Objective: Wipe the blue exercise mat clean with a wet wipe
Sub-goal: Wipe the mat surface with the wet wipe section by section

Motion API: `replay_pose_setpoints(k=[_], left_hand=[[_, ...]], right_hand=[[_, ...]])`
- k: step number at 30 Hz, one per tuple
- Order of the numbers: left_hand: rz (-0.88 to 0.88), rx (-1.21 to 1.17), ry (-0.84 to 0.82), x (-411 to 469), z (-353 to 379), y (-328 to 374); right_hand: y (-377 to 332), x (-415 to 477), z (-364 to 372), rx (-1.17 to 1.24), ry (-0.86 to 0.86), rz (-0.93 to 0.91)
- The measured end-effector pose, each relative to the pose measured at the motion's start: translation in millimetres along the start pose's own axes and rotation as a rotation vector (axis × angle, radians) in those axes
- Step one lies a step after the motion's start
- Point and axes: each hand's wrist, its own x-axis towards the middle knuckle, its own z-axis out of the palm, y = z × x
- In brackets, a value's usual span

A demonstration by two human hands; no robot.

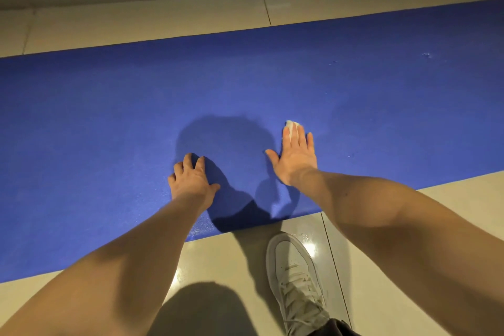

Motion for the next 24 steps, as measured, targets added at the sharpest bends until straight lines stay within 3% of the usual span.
replay_pose_setpoints(k=[3,7,10,12,16,19,21,24], left_hand=[[-0.01,-0.002,0.003,-2.4,2.1,1.1],[-0.013,-0.009,0.012,-6.2,5.9,5.0],[-0.01,-0.013,0.014,-10.6,8.1,7.4],[-0.002,-0.017,0.011,-13.1,9.2,7.8],[0.009,-0.023,0.014,-20.2,11.8,5.2],[0.01,-0.022,0.022,-24.5,14.4,4.0],[0.008,-0.02,0.019,-27.2,15.8,4.3],[0.003,-0.003,0.017,-29.0,18.2,6.7]], right_hand=[[-32.1,-17.6,1.4,0.114,0.042,-0.031],[-67.3,-62.8,24.3,-0.035,-0.082,-0.29],[-58.8,-68.3,30.2,-0.077,-0.042,-0.395],[-35.9,-58.2,28.7,-0.086,-0.004,-0.383],[15.9,-34.7,14.0,-0.032,0.033,-0.127],[7.5,-32.0,7.6,-0.015,0.003,-0.026],[-15.5,-44.9,10.0,0.066,0.015,-0.038],[-42.1,-79.4,24.8,0.022,-0.042,-0.238]])
